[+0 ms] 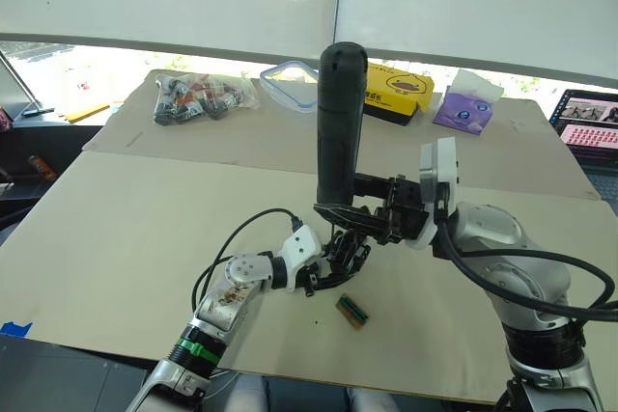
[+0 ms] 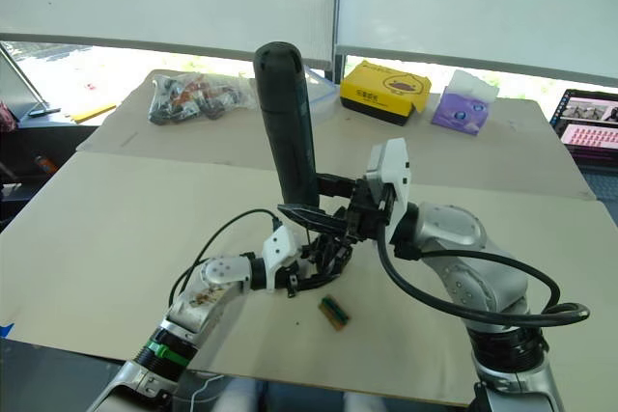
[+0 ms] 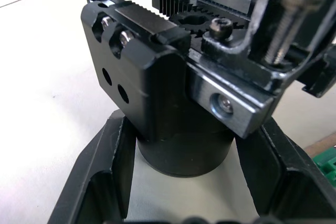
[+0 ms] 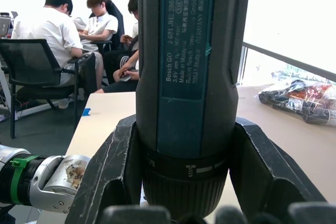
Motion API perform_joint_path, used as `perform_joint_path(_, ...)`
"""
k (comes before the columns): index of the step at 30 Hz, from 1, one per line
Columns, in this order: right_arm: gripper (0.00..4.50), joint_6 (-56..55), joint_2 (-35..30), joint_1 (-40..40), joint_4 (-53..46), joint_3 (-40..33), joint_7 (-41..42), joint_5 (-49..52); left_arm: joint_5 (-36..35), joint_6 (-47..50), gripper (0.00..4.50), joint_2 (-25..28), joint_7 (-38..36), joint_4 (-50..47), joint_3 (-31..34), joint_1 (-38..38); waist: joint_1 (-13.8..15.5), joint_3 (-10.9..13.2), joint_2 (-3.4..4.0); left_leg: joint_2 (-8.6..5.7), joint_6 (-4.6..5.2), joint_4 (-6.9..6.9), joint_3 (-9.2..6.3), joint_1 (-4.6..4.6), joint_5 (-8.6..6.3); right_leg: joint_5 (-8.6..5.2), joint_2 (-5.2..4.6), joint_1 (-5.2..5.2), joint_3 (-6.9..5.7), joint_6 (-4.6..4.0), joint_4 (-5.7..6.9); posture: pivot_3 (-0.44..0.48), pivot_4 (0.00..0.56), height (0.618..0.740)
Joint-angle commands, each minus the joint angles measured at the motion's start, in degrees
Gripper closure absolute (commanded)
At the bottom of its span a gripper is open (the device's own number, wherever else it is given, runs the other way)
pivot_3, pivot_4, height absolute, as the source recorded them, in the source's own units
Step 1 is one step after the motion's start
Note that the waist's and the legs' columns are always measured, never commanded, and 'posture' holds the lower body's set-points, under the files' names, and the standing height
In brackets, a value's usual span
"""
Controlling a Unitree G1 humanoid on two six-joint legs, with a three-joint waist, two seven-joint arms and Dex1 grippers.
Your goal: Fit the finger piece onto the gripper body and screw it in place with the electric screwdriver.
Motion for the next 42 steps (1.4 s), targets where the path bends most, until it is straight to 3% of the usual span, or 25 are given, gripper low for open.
perform_joint_path(1,2.6,0.0,-0.5,-2.8,-2.9,-1.3,0.3,1.7,1.1,2.4,2.24,0.5,-1.3,1.8,-2.9,1.7,0.0,0.0,0.0,0.0,0.0,0.0,0.0,0.0,0.0,0.0,0.0,0.0,0.0,0.0,0.0,0.0,0.15,0.74)
perform_joint_path(42,2.6,0.4,-1.1,-1.4,-2.7,-0.3,1.1,-0.1,1.1,3.1,2.24,0.4,-1.3,1.0,-3.1,1.8,0.0,0.0,0.0,0.0,0.0,-0.02,0.0,-0.01,0.0,-0.01,-0.01,0.0,-0.01,-0.01,-0.02,0.0,0.15,0.74)
